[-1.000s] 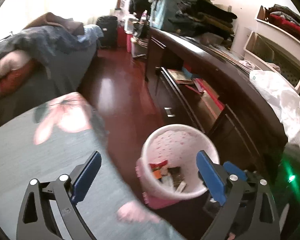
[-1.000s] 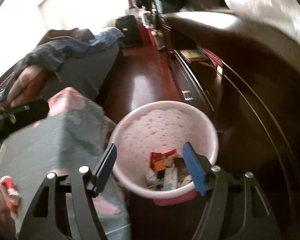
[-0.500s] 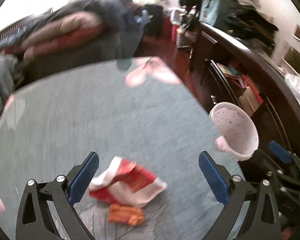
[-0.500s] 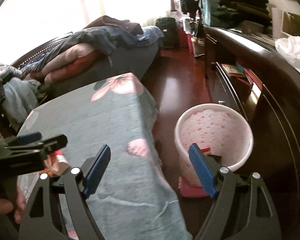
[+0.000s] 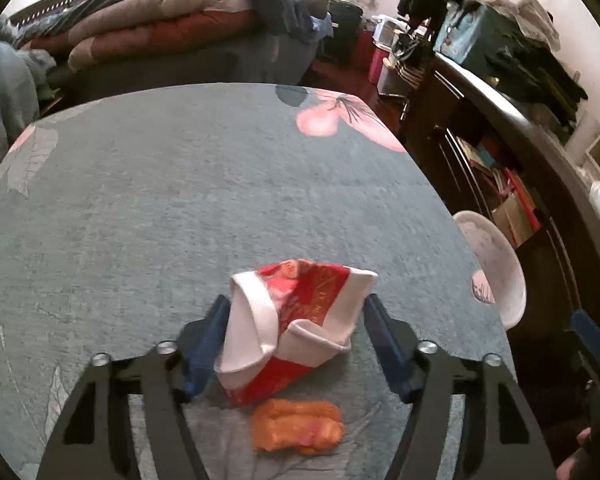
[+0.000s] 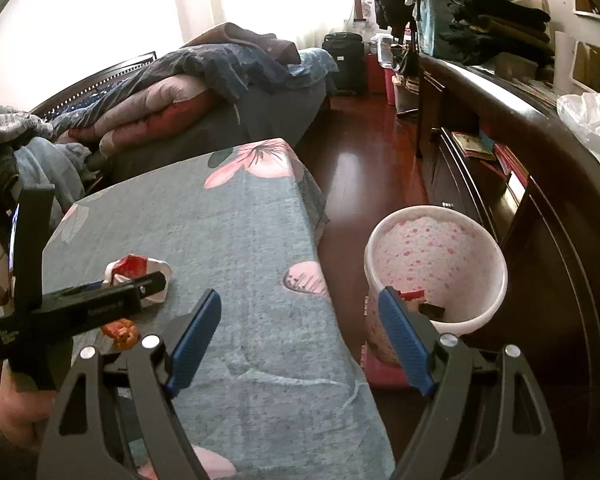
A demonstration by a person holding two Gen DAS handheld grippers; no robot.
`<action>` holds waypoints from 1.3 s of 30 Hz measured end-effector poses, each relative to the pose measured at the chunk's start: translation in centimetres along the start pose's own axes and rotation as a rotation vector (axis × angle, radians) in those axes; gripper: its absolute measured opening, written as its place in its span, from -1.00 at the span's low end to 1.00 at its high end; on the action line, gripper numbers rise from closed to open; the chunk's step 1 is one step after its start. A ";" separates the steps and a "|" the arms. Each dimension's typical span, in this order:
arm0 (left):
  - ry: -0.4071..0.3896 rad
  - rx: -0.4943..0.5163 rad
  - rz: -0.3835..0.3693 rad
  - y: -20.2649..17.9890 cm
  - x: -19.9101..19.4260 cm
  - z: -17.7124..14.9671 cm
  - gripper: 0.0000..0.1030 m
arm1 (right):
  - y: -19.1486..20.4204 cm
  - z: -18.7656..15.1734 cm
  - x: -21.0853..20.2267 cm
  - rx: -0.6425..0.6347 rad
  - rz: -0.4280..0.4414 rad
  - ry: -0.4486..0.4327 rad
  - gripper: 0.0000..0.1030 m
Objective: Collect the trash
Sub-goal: 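Grasp the red-white wrapper with left tool while right tool grasps orange toy bear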
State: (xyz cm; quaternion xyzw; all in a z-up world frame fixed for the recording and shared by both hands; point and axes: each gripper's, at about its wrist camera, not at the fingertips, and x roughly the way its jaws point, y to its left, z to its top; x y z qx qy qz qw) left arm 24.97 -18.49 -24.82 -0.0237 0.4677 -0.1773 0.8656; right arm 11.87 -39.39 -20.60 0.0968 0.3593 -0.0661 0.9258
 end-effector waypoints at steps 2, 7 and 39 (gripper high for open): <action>-0.005 -0.020 -0.009 0.7 -0.2 0.1 0.28 | 0.9 0.0 0.2 -0.014 0.007 0.006 0.58; -0.040 -0.064 -0.030 2.8 -1.4 0.2 0.27 | 3.7 -0.3 1.0 -0.065 0.042 0.028 0.58; -0.156 -0.245 0.099 15.5 -8.0 -1.8 0.29 | 17.1 -3.4 6.8 -0.292 0.144 0.180 -0.11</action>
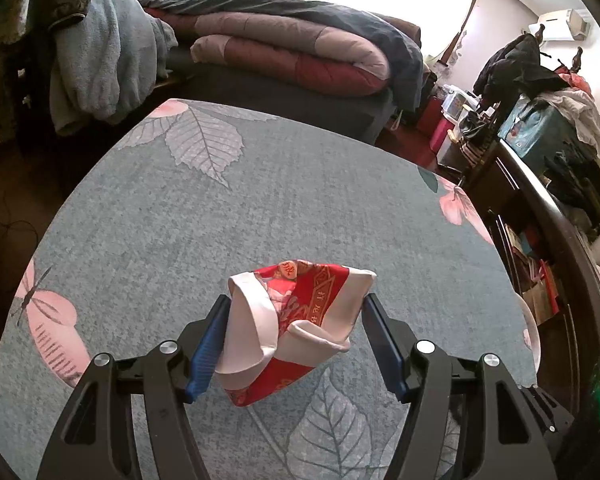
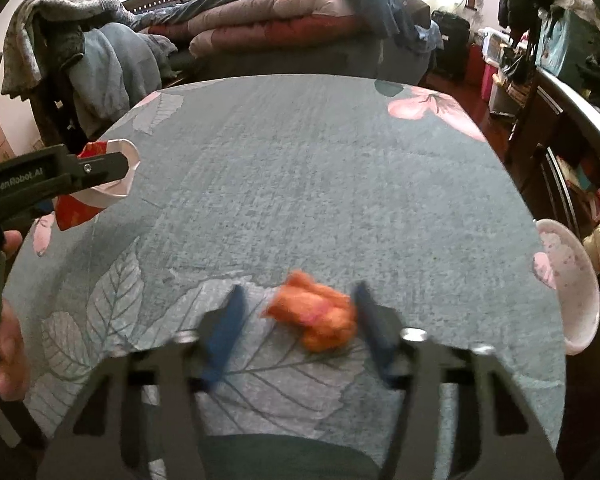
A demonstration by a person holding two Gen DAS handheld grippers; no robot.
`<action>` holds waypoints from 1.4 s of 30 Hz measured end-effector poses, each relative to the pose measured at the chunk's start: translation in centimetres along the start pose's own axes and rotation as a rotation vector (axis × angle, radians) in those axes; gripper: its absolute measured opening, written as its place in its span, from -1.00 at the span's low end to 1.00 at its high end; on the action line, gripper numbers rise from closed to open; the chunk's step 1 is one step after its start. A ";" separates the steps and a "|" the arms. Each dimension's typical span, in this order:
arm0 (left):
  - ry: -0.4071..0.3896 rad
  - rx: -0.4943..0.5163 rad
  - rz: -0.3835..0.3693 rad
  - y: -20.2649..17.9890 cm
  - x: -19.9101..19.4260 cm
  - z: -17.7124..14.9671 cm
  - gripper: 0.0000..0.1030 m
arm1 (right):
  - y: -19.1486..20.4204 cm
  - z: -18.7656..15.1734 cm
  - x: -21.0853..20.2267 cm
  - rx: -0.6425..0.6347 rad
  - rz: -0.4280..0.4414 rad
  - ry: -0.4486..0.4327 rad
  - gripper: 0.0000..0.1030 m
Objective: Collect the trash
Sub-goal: 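Grasp the red-white wrapper with left tool while right tool grasps orange toy bear, then carry wrapper and orange bear to the wastebasket and open both tools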
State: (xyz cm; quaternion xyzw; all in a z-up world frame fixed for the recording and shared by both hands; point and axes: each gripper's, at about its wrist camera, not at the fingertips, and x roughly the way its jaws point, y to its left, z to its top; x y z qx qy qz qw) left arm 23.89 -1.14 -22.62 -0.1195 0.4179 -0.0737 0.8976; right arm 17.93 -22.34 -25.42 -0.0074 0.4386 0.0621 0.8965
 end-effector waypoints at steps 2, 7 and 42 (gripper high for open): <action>0.000 0.004 0.001 -0.3 -0.1 -0.1 0.29 | -0.1 -0.1 -0.1 -0.003 0.009 -0.002 -0.12; -0.003 0.020 0.003 -1.1 -0.3 -0.1 0.29 | -0.4 -0.5 -0.8 0.007 0.033 -0.021 -0.12; 0.014 0.270 -0.106 -15.6 2.6 0.2 0.29 | -10.5 -0.7 -3.7 0.186 -0.002 -0.130 -0.11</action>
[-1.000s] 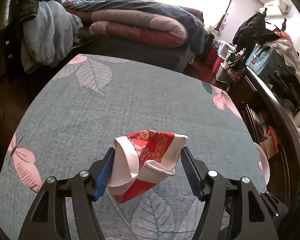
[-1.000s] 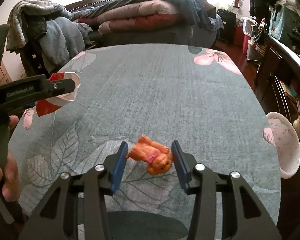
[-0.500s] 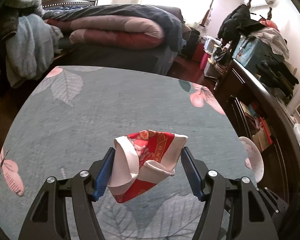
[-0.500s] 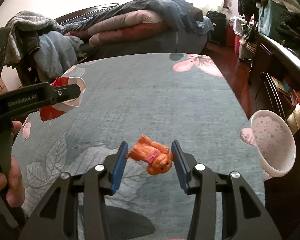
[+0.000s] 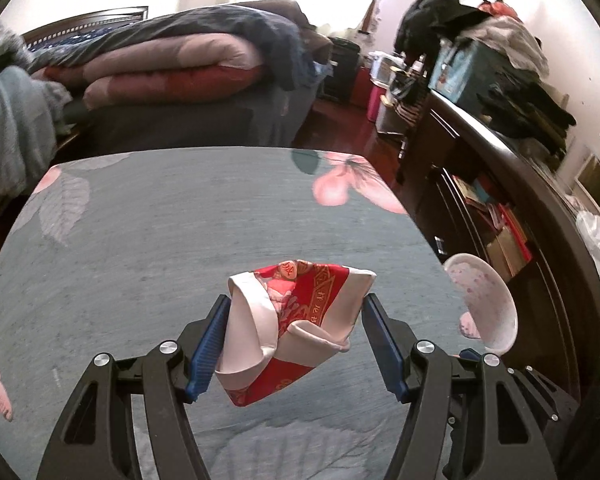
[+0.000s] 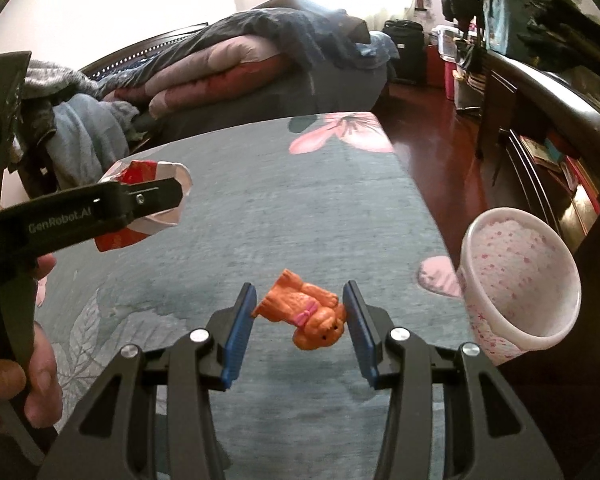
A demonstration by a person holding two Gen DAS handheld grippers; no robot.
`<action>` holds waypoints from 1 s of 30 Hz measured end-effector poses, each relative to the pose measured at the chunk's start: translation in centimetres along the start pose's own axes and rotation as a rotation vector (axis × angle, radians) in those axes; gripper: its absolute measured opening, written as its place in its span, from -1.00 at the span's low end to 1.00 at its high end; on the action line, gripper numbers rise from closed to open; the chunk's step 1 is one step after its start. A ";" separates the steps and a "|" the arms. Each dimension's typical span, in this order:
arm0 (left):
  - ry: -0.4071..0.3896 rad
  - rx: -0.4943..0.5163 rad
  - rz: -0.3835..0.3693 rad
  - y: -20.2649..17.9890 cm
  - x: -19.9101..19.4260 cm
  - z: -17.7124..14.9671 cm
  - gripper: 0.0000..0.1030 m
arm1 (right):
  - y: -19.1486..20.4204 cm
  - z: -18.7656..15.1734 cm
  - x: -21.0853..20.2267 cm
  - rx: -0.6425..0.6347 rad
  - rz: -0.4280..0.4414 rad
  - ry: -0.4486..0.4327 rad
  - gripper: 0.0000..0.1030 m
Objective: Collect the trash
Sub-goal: 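Carry wrapper and orange bear to the wastebasket and open both tools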
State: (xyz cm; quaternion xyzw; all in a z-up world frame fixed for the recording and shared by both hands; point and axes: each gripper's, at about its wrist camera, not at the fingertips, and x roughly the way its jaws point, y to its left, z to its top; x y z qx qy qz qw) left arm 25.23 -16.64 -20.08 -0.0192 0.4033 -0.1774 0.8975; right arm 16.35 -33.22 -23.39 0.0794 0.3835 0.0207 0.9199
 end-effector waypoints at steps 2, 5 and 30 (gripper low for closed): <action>0.006 0.022 -0.008 -1.2 0.5 0.3 0.29 | -0.8 -0.1 -0.1 0.011 -0.004 -0.003 -0.11; 0.009 0.054 -0.022 -3.0 1.0 0.6 0.29 | -2.2 -0.2 -0.5 0.036 -0.011 -0.014 -0.11; 0.042 0.332 -0.213 -20.1 6.9 2.6 0.29 | -18.7 -1.2 -3.2 0.281 -0.227 -0.107 -0.11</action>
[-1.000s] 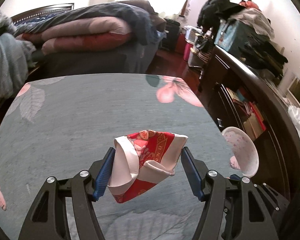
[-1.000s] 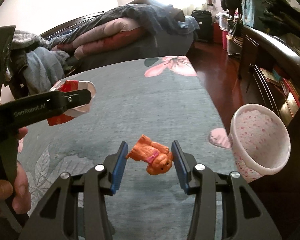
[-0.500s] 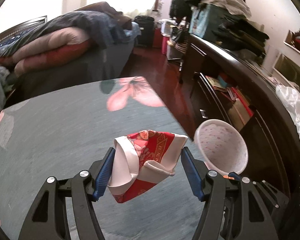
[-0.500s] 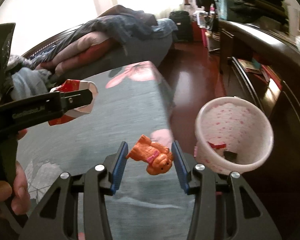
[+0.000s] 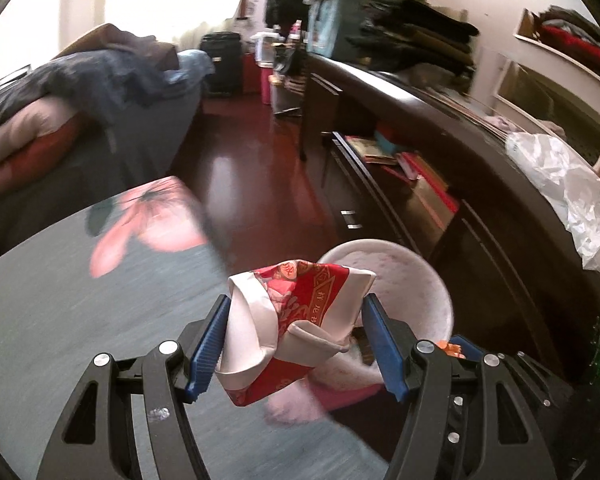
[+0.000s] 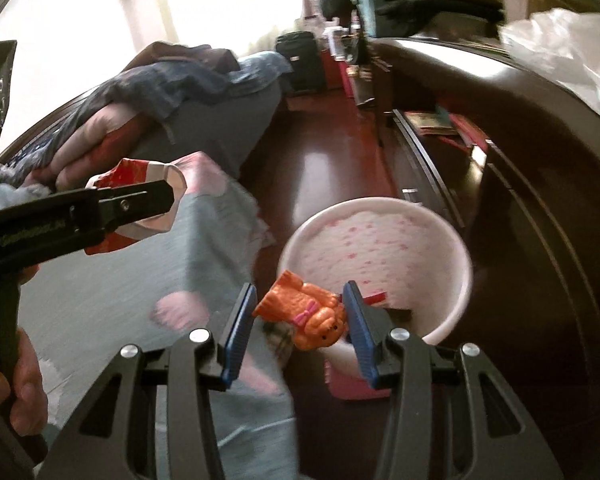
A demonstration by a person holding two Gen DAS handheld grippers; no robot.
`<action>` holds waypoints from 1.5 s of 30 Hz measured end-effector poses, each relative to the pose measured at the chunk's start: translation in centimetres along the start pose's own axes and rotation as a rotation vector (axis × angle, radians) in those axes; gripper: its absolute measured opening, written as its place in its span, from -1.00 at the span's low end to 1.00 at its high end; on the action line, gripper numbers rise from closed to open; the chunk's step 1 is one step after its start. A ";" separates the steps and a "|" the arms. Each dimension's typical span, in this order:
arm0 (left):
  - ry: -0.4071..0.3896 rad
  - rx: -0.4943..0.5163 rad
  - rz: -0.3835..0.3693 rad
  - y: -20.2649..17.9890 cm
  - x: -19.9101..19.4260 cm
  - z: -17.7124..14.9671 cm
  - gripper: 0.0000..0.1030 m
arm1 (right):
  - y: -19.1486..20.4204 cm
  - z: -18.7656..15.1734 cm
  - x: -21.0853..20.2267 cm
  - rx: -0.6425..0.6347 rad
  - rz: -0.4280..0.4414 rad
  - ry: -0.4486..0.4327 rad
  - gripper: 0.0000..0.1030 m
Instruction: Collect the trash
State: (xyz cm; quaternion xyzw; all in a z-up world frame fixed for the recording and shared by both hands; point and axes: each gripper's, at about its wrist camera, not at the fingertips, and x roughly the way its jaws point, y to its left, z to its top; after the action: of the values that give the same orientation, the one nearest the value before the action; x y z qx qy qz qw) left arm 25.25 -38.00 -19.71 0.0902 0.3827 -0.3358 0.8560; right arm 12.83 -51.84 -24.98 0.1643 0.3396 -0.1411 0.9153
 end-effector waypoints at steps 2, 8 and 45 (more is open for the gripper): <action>0.003 0.016 -0.020 -1.1 0.8 0.4 0.29 | -1.3 0.3 0.4 0.017 -0.014 -0.004 -0.11; 0.037 0.058 -0.053 -3.7 4.1 1.3 0.29 | -4.5 1.2 2.3 0.065 -0.050 -0.013 -0.11; -0.089 -0.108 0.109 2.0 -4.1 0.5 0.93 | 2.0 1.3 -1.5 -0.038 -0.110 -0.087 0.90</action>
State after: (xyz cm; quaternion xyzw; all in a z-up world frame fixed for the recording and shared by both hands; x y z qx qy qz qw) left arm 24.84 -34.56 -16.63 0.0495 0.3566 -0.2713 0.8926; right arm 13.20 -50.28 -22.64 0.1216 0.3107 -0.1917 0.9230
